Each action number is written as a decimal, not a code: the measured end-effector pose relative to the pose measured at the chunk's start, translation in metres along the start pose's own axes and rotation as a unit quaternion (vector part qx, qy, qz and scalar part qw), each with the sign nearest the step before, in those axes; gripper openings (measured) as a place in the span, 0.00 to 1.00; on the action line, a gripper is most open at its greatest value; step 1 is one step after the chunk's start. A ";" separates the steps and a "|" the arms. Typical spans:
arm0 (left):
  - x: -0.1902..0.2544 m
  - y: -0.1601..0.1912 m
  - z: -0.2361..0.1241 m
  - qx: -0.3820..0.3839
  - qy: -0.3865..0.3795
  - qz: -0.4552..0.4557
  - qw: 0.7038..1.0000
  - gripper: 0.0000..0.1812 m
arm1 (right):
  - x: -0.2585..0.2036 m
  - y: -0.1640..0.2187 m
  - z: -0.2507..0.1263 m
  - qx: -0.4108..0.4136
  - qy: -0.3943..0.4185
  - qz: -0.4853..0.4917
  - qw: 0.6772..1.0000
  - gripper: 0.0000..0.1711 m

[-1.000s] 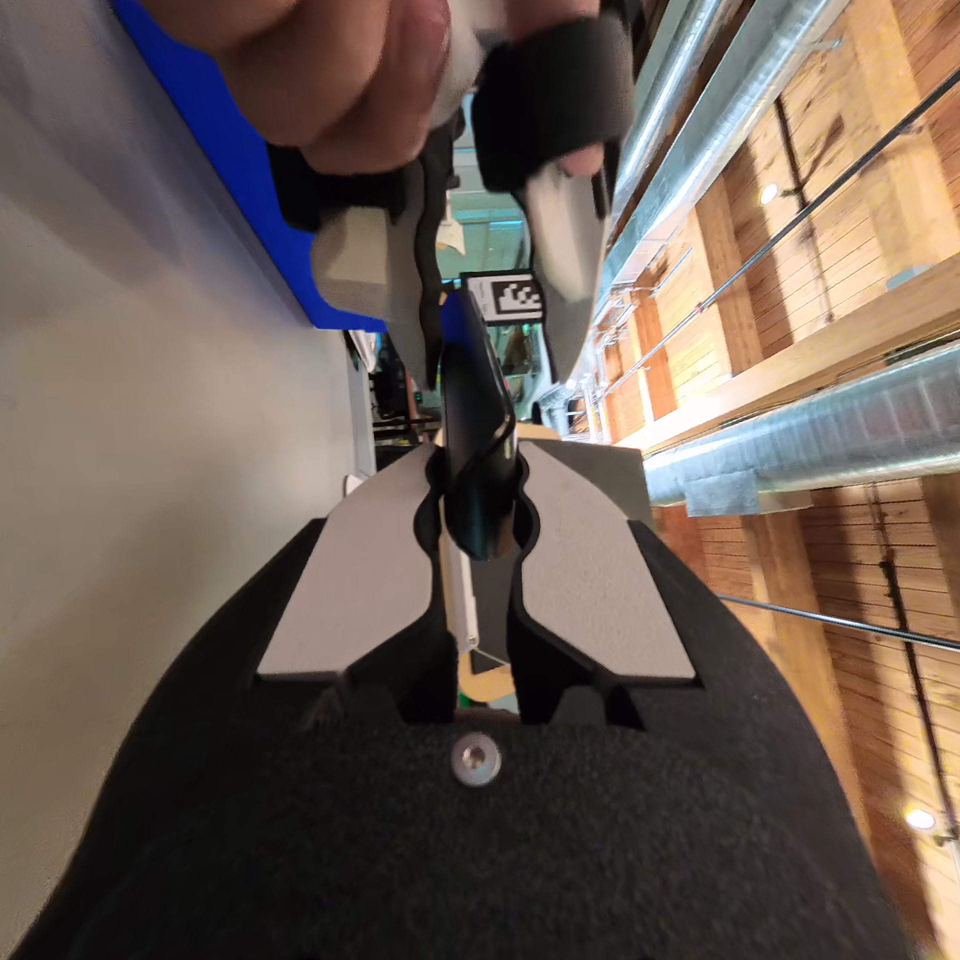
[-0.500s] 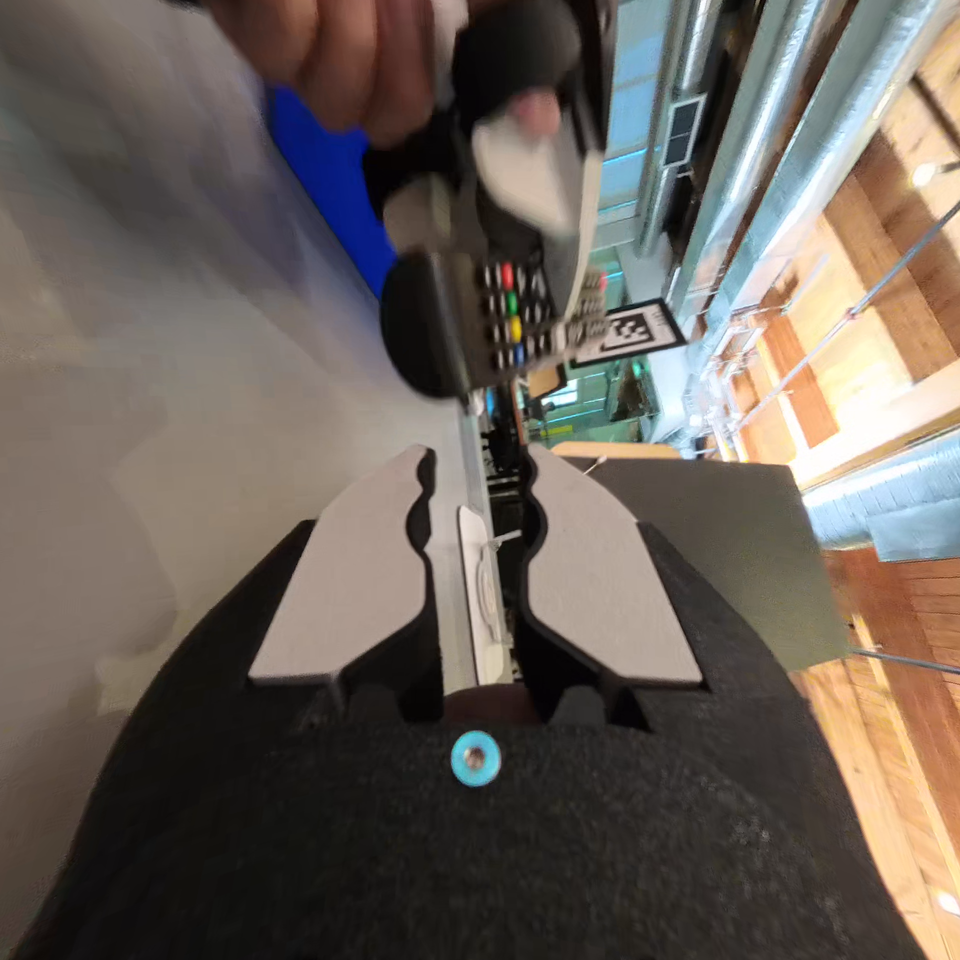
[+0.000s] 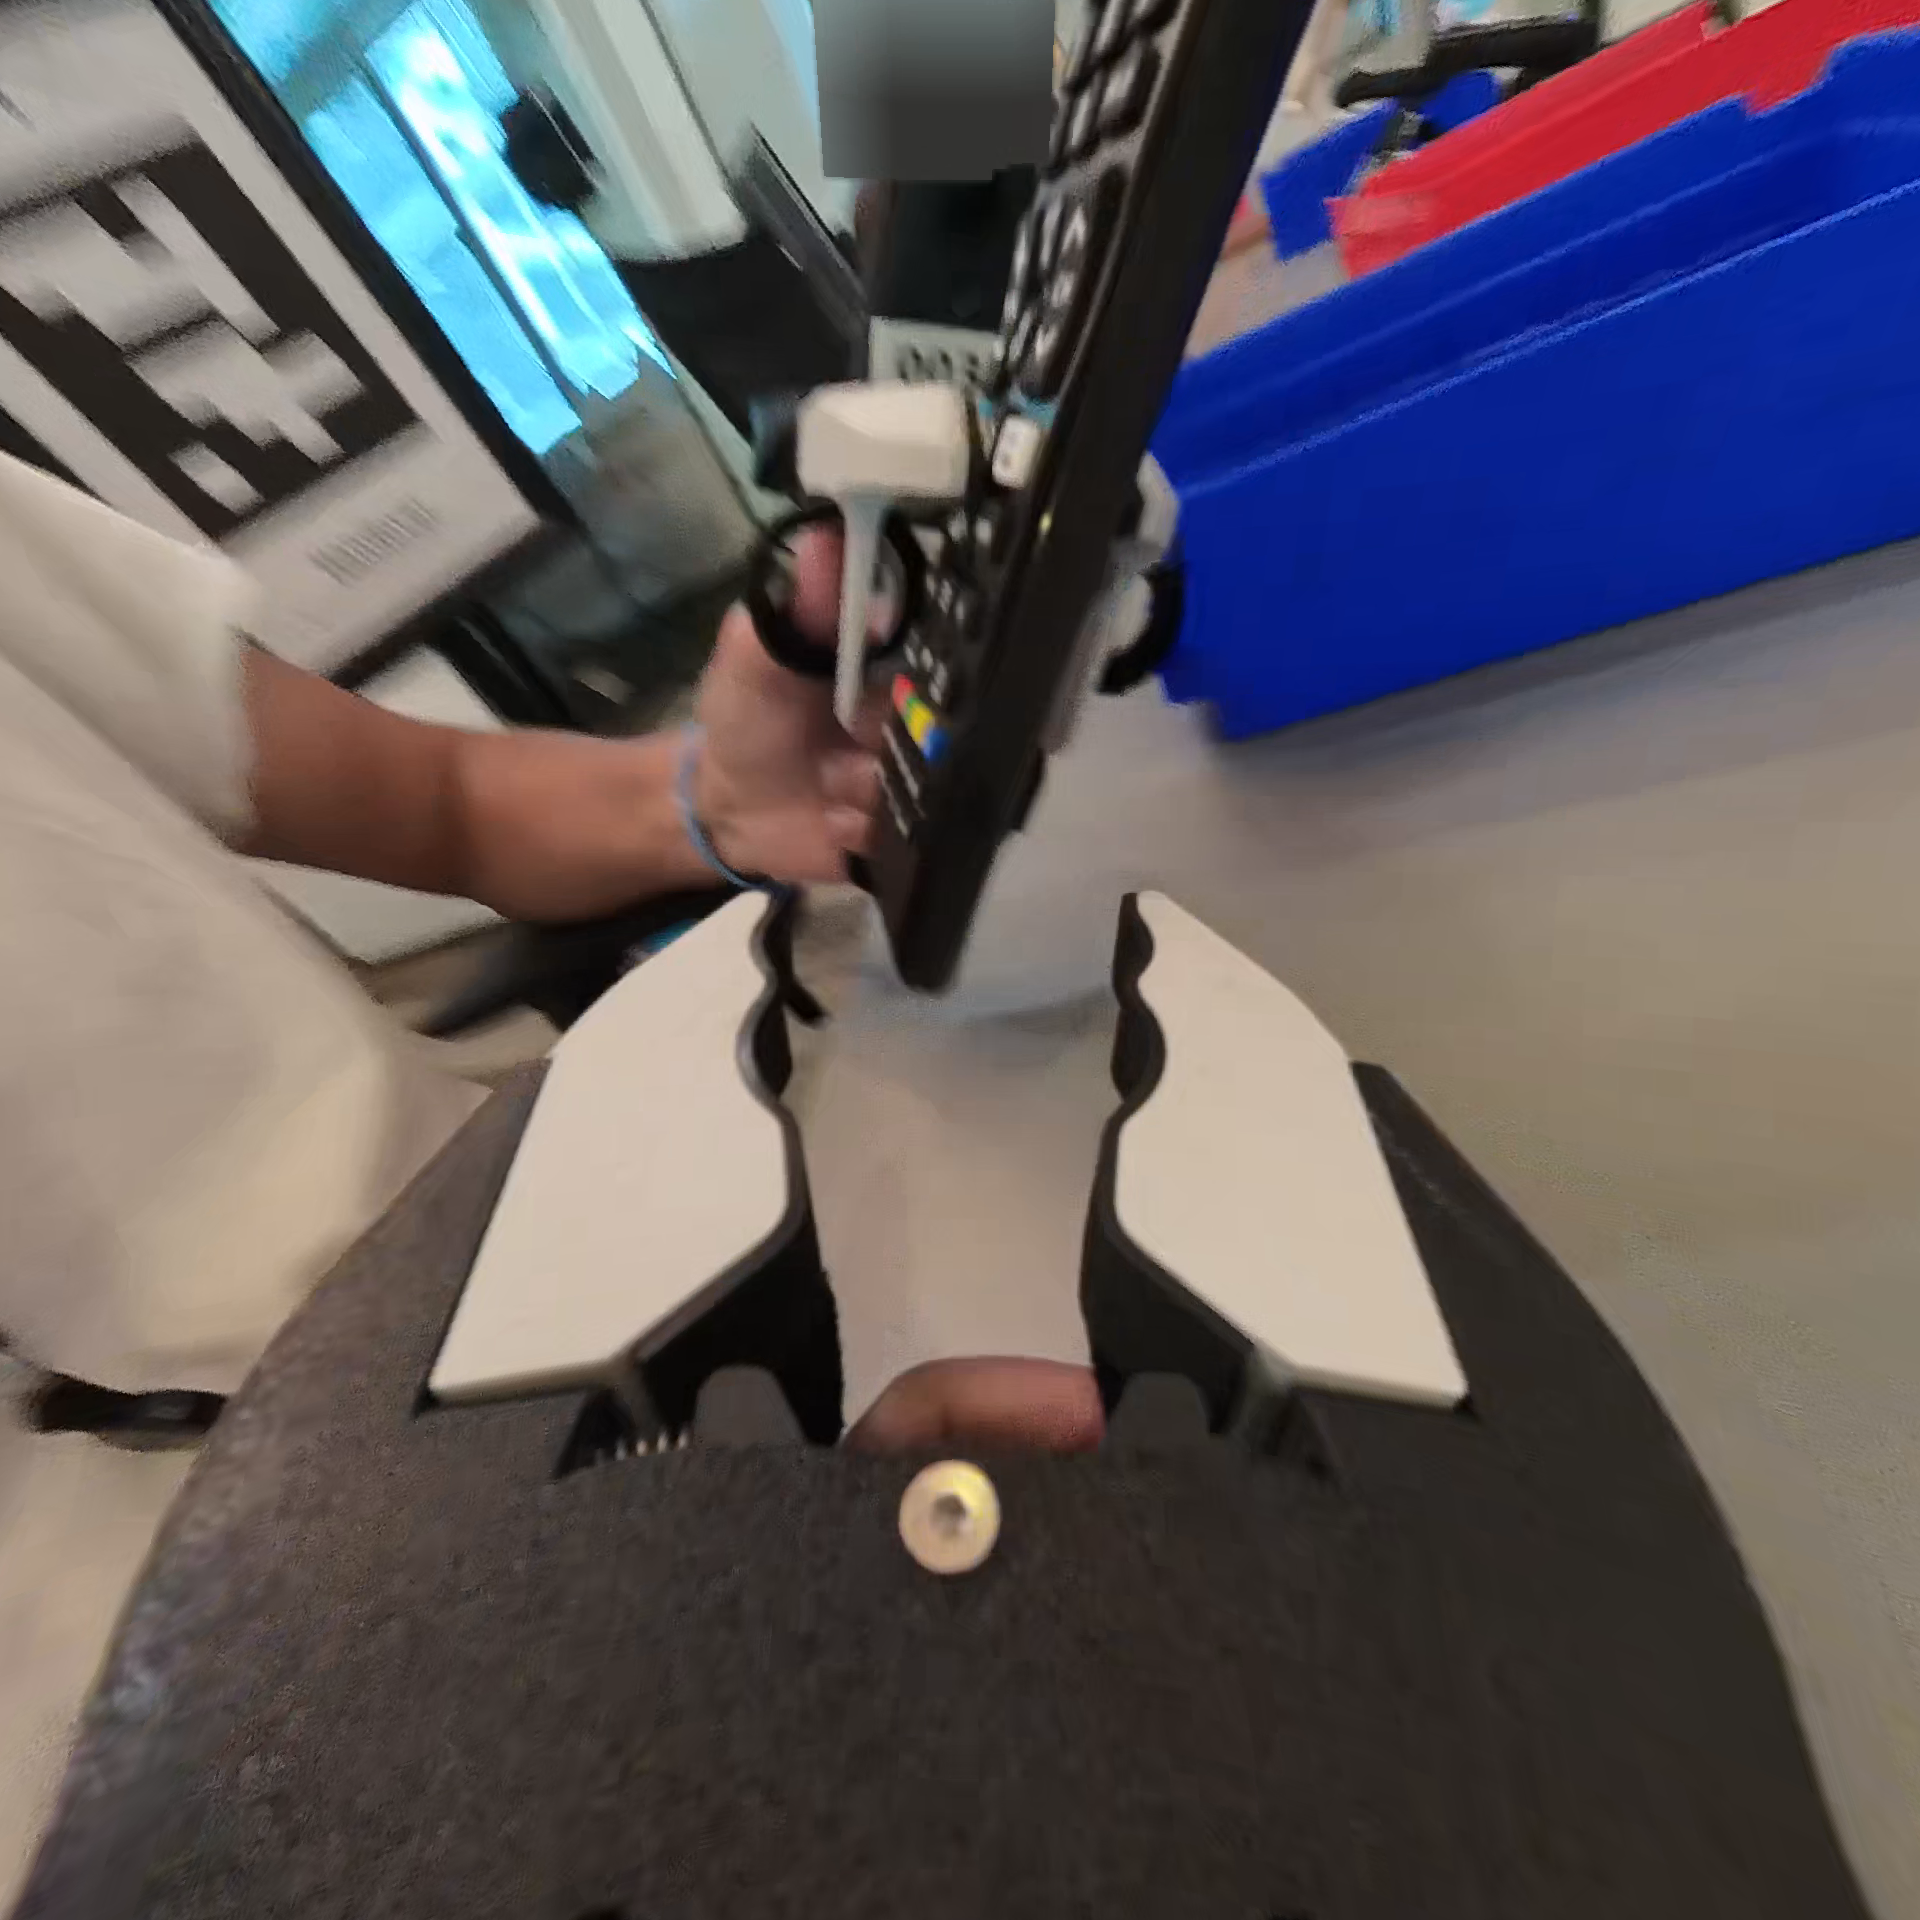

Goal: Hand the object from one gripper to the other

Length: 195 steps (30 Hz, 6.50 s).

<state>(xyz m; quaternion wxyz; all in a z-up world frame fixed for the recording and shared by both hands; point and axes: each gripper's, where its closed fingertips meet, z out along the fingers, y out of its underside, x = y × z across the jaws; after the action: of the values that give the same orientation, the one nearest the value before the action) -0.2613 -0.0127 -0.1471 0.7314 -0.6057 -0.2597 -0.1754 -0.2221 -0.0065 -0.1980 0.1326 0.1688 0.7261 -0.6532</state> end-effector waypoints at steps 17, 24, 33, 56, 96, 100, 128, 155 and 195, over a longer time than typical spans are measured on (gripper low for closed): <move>-0.026 -0.006 -0.007 0.004 -0.114 0.092 0.989 0.27 | 0.035 -0.004 -0.009 0.021 0.059 0.031 0.998 0.14; -0.010 -0.021 -0.018 0.022 -0.030 0.056 0.998 0.33 | 0.011 0.009 -0.031 -0.031 -0.093 0.089 0.991 0.14; 0.006 0.032 -0.015 -0.162 0.066 0.010 0.985 0.36 | 0.003 0.041 -0.055 -0.152 -0.099 0.084 0.980 0.13; -0.006 0.077 -0.011 -0.270 0.050 0.013 0.961 0.23 | 0.001 0.038 -0.067 -0.166 -0.057 0.033 0.984 0.13; -0.013 0.024 0.010 -0.087 -0.094 0.120 0.985 0.34 | 0.068 -0.028 -0.068 -0.061 0.408 -0.323 0.852 0.31; -0.012 0.027 0.011 -0.095 -0.072 0.119 0.986 0.34 | 0.049 -0.055 -0.078 0.103 0.262 -0.128 0.951 0.31; -0.047 0.067 0.004 -0.270 -0.150 0.178 0.934 0.28 | 0.056 -0.021 -0.052 0.050 0.192 -0.042 0.979 0.41; -0.050 0.053 0.025 -0.344 -0.295 0.643 0.617 0.28 | 0.092 0.009 -0.103 0.076 0.201 0.118 0.969 0.44; -0.082 0.044 -0.005 -0.241 -0.287 0.283 0.883 0.22 | 0.125 -0.050 -0.412 -0.103 0.771 -0.170 0.605 0.14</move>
<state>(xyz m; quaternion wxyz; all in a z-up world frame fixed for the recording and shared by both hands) -0.3010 -0.0133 -0.2314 0.4746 -0.8349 -0.2261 0.1632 -0.3453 0.4077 -0.1589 -0.5728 0.4689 0.6378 -0.2126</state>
